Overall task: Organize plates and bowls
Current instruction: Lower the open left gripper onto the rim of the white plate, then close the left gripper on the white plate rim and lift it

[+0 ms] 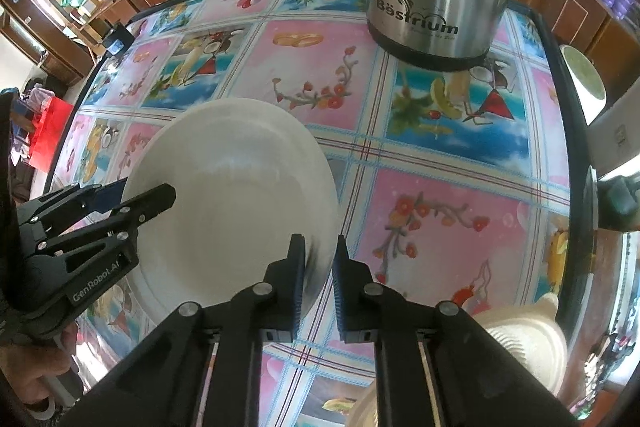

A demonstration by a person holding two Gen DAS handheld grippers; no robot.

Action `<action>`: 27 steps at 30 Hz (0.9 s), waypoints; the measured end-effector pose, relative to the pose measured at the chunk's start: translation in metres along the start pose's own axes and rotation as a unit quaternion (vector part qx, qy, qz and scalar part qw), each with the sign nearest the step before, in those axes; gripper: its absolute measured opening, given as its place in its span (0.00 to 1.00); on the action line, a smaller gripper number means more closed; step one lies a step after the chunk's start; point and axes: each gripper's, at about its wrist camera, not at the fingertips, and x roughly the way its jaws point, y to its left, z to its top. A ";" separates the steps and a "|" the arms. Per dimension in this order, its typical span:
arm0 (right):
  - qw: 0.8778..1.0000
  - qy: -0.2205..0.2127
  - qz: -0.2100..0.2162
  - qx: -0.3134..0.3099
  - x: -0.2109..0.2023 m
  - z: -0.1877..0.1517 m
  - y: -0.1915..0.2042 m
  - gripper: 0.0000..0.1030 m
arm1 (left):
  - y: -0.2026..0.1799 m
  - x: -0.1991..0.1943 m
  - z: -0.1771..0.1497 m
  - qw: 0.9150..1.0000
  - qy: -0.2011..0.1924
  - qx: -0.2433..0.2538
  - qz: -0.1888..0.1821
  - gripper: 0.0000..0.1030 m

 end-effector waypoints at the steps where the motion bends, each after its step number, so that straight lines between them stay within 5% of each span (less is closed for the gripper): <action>1: 1.000 0.000 0.001 0.001 0.000 -0.001 0.000 0.12 | 0.000 -0.001 -0.002 1.000 0.001 0.000 -0.002 0.23; 27: 1.000 0.010 0.004 -0.012 -0.006 -0.027 0.049 0.12 | 0.035 -0.029 -0.036 1.000 -0.001 -0.012 -0.012 0.17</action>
